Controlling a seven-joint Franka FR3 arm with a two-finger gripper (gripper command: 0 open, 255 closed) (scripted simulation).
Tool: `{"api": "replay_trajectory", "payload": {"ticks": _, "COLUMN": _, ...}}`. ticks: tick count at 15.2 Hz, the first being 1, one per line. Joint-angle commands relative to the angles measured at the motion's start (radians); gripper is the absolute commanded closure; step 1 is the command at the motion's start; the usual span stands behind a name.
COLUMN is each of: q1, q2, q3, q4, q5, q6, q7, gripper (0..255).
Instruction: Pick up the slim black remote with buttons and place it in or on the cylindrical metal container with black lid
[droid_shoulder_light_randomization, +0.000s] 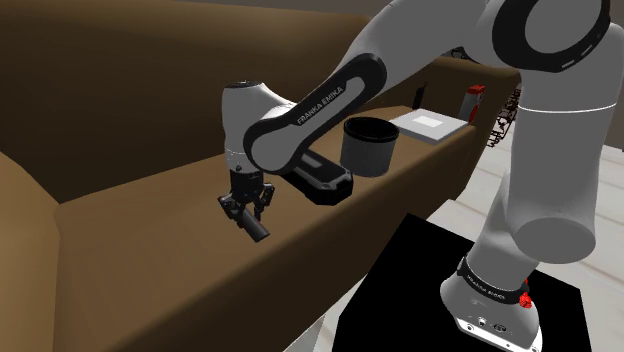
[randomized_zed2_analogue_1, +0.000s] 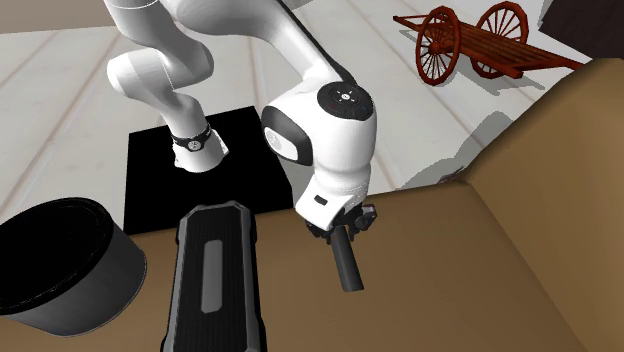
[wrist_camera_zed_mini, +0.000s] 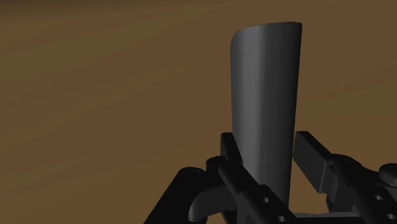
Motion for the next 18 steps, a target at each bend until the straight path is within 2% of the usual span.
{"api": "replay_trajectory", "payload": {"ticks": 1, "q1": 0.002, "q2": 0.004, "q3": 0.002, "q4": -0.001, "q5": 0.001, "q6": 0.005, "q7": 0.000, "gripper": 255}}
{"api": "replay_trajectory", "payload": {"ticks": 8, "q1": 0.002, "q2": 0.004, "q3": 0.002, "q4": -0.001, "q5": 0.001, "q6": 0.005, "q7": 0.000, "gripper": 255}}
{"api": "replay_trajectory", "payload": {"ticks": 18, "q1": -0.008, "q2": -0.072, "q3": 0.013, "q4": 0.045, "q5": 0.034, "q6": -0.113, "q7": -0.019, "gripper": 255}}
